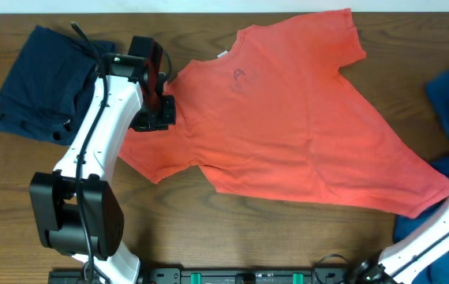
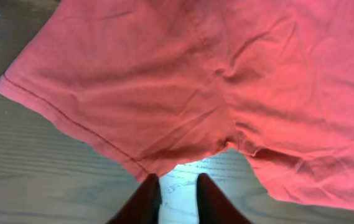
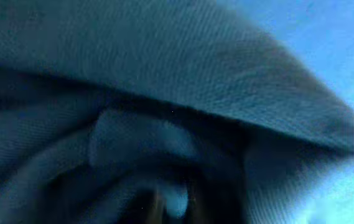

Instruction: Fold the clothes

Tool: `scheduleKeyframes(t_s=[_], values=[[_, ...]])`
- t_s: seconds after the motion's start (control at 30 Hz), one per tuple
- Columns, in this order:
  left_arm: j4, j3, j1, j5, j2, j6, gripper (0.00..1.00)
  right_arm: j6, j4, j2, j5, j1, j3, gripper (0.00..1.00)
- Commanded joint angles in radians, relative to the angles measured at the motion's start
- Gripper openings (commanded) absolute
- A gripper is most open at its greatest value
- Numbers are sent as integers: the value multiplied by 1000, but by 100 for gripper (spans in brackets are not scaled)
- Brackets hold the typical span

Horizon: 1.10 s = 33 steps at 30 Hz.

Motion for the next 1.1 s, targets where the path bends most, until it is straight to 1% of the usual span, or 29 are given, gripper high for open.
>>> scheduleKeyframes(t_s=[0.0, 0.03, 0.1, 0.17, 0.33, 0.43, 0.5, 0.6, 0.73, 0.8, 0.83, 0.97, 1.07], values=[[-6, 0, 0, -1, -6, 13, 25, -52, -7, -92, -173, -80, 93, 34], [-6, 0, 0, -1, -6, 13, 27, -52, -2, -116, -270, -101, 107, 43], [-6, 0, 0, -1, -6, 16, 31, -77, 14, -165, -464, -128, 123, 55], [-6, 0, 0, -1, -6, 20, 34, -98, 19, -211, -578, -132, 124, 62], [-6, 0, -2, 3, -6, 22, 36, -135, -42, -278, -659, -63, 124, 63], [24, 0, -13, 98, -5, 114, 36, -163, -106, -278, -713, 13, 122, 62], [74, 0, -33, 145, -3, 190, 36, -172, -143, -278, -720, 74, 119, 61], [175, 0, -69, 141, 14, 251, 36, -172, -157, -281, -739, 136, 119, 61], [327, 0, -111, 141, 87, 266, 36, -223, -179, -311, -881, 192, 119, 64], [390, 0, -119, 138, 147, 282, 36, -240, -203, -339, -921, 208, 119, 65], [415, 0, -120, 131, 176, 282, 34, -250, -217, -355, -931, 215, 119, 65], [489, 0, -116, 93, 291, 278, 15, -300, -274, -439, -928, 245, 119, 67], [516, 0, -109, 34, 365, 253, 7, -307, -313, -502, -902, 261, 119, 68]])
